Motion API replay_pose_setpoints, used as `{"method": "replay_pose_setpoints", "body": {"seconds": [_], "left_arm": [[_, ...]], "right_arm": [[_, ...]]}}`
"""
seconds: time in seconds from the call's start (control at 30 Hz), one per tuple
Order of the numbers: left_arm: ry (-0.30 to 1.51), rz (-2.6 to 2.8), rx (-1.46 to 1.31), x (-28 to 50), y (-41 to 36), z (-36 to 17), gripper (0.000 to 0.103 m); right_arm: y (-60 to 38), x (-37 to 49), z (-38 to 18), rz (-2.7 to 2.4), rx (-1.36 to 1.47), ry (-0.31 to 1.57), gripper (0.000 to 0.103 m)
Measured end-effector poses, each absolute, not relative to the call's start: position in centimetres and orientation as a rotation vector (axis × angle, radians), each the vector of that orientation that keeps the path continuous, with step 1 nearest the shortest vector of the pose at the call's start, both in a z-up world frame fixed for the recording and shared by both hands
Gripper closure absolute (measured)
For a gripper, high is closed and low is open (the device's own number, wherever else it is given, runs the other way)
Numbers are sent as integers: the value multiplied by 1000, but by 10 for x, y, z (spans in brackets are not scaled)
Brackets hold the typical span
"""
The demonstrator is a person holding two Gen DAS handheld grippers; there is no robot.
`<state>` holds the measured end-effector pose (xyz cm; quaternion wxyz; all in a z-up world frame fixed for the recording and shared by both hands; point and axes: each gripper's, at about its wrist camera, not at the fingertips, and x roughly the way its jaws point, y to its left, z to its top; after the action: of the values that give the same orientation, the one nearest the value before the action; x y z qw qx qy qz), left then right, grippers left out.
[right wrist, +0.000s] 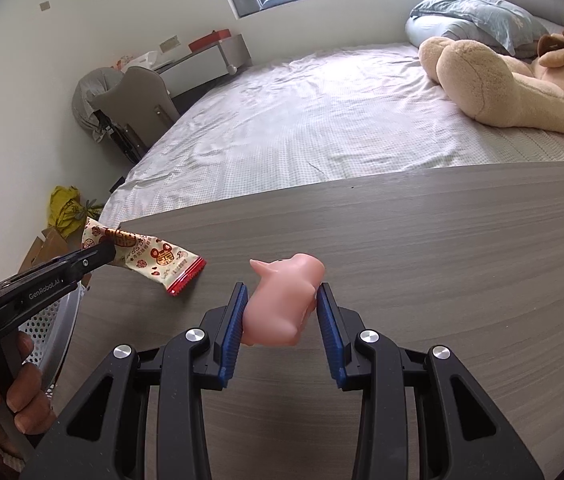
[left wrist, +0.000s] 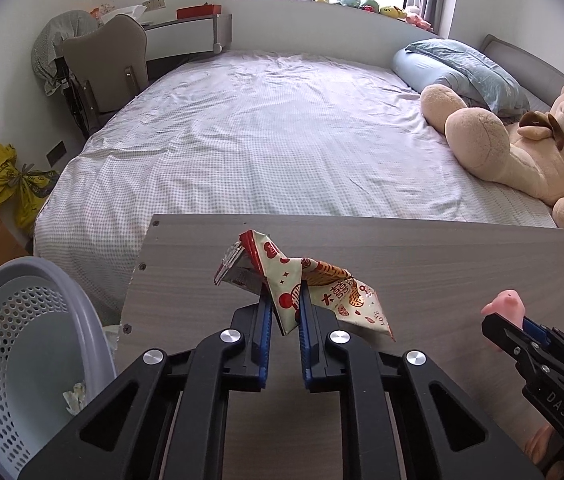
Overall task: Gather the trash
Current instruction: 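Carry the wrapper and pig over the blue basket with both tools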
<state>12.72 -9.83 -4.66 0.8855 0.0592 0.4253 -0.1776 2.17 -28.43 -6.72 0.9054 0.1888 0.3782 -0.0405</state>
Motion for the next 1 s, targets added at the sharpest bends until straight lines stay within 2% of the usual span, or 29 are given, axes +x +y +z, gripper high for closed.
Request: {"method": "replay_pose_setpoints", "body": {"seconds": [0.47,1.0], "left_arm": [[824,-313,71,68,-33,-15,91],[766,-84,12,46,86,8,91]], "right_arm": [[-223,8,-41,0,305,767,68],[-124,33,-20,199,223,766,68]]}}
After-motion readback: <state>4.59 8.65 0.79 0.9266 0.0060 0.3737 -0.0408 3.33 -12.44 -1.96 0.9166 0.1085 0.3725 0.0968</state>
